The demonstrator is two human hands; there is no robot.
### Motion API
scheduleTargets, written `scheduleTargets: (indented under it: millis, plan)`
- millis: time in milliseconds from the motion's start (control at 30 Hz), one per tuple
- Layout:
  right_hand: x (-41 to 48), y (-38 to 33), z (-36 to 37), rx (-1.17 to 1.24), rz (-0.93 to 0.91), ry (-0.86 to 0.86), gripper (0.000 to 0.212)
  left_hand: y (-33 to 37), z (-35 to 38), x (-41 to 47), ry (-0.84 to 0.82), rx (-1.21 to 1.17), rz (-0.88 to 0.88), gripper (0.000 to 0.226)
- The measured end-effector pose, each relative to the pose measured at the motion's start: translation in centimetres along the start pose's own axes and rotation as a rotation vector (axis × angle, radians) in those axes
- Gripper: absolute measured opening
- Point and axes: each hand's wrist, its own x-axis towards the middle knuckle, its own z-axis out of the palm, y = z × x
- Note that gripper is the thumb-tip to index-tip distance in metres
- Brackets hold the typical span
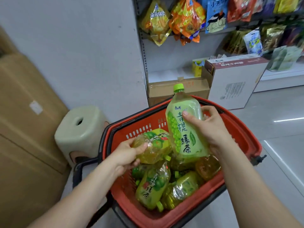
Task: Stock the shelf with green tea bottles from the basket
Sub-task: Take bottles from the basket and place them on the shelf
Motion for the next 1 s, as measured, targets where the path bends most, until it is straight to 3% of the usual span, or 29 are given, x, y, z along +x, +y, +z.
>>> scheduleTargets:
  millis: [200,367,500,700,1000]
  plan:
    - [-5.0,-2.7,5.3,0.054,-0.121,-0.174,0.079,0.6,-9.6,-12.0,0.267,-0.062,0.253,0.056]
    - [-12.8,-4.8,12.8,0.169,-0.194,-0.403,0.082,0.2,-16.6,-24.2,0.571,-0.029,0.432,0.033]
    - [-19.7,-5.3,19.5,0.114,-0.252,-0.552,0.080,-0.7,-22.2,-31.4,0.795,0.271,0.460,0.019]
    - [-28.0,-4.9,28.3,0.063,-0.303,-0.772,0.091,-3.9,-27.2,-39.5,1.062,0.847,0.455,0.021]
    - [-37.8,-6.2,36.7,0.150,-0.392,-1.163,0.086,-9.0,-29.6,-54.6,1.599,0.951,0.528,0.015]
